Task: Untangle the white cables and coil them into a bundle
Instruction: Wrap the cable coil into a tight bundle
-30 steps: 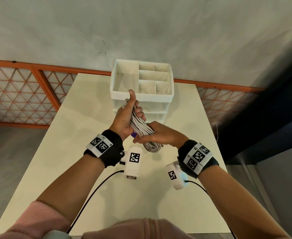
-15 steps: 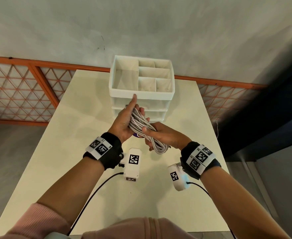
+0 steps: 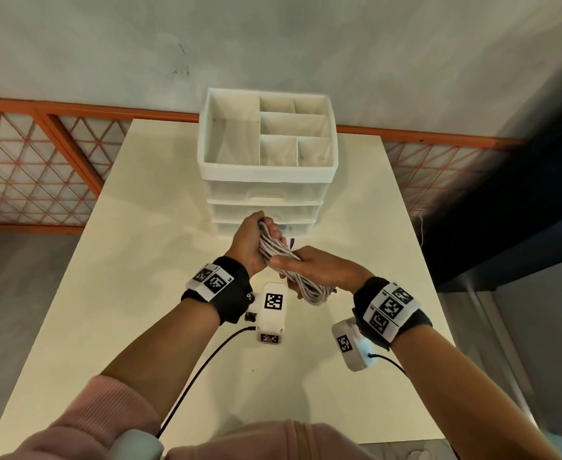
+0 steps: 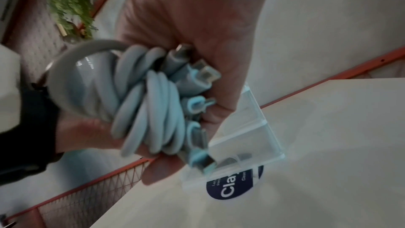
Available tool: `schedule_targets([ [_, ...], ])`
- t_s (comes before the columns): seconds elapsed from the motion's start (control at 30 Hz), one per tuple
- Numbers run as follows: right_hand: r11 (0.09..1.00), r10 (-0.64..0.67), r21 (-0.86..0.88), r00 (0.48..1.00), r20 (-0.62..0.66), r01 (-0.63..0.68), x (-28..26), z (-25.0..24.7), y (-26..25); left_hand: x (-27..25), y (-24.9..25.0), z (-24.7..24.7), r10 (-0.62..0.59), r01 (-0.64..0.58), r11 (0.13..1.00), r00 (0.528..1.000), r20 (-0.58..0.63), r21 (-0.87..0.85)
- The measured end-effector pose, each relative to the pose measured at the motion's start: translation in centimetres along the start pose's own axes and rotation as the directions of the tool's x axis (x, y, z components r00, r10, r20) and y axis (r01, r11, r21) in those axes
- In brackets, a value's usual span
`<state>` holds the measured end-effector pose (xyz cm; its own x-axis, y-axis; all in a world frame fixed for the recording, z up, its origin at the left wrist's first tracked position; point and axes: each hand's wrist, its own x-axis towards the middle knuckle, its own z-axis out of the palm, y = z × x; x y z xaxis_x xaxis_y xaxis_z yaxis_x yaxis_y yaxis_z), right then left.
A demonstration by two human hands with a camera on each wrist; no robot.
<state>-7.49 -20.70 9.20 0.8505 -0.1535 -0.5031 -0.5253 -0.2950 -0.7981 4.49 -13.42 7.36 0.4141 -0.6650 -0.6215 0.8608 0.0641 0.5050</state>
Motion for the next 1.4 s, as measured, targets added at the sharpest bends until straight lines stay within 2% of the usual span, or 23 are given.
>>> schedule_targets([
  [0.17,0.993,0.081,0.09,0.996,-0.036,-0.078,0.8,-1.6,2.0,2.3,-0.1,-0.6,-0.041,0.04,0.999,0.999,0.033,0.024],
  [0.3,0.986,0.114,0.126,0.991,-0.065,-0.105,0.5,-2.7,3.5,4.0,0.3,-0.8,0.099,-0.097,0.995,0.992,-0.074,0.031],
  [0.43,0.982,0.135,0.146,0.987,-0.086,-0.121,0.2,-3.2,4.3,5.1,-0.1,-1.3,0.17,-0.167,0.985,0.984,-0.061,0.053],
  [0.63,0.986,0.144,0.096,0.987,-0.079,-0.136,-0.8,-4.1,3.7,4.8,-1.5,-2.5,0.2,-0.191,0.975,0.976,-0.082,0.113],
  [0.8,0.997,0.068,0.033,0.997,-0.04,-0.067,-1.0,-5.4,0.7,3.2,-2.9,-3.8,0.211,-0.199,0.971,0.974,-0.084,0.13],
  [0.93,0.985,0.003,-0.174,1.0,-0.026,-0.008,1.0,-6.1,-2.8,2.0,-3.9,-4.5,0.21,-0.201,0.972,0.975,-0.067,0.121],
  [1.07,0.903,0.005,-0.43,0.999,0.044,0.014,4.7,-5.5,-4.5,0.9,-4.4,-5.2,0.202,-0.196,0.976,0.977,-0.061,0.099],
  [1.2,0.812,0.095,-0.582,0.993,0.071,-0.037,7.8,-4.9,-4.2,0.3,-4.4,-5.4,0.196,-0.191,0.977,0.979,-0.048,0.097],
  [1.4,0.742,0.238,-0.65,0.971,0.023,-0.167,9.3,-5.5,-3.0,-0.1,-4.6,-5.4,0.188,-0.185,0.977,0.982,-0.024,0.107],
])
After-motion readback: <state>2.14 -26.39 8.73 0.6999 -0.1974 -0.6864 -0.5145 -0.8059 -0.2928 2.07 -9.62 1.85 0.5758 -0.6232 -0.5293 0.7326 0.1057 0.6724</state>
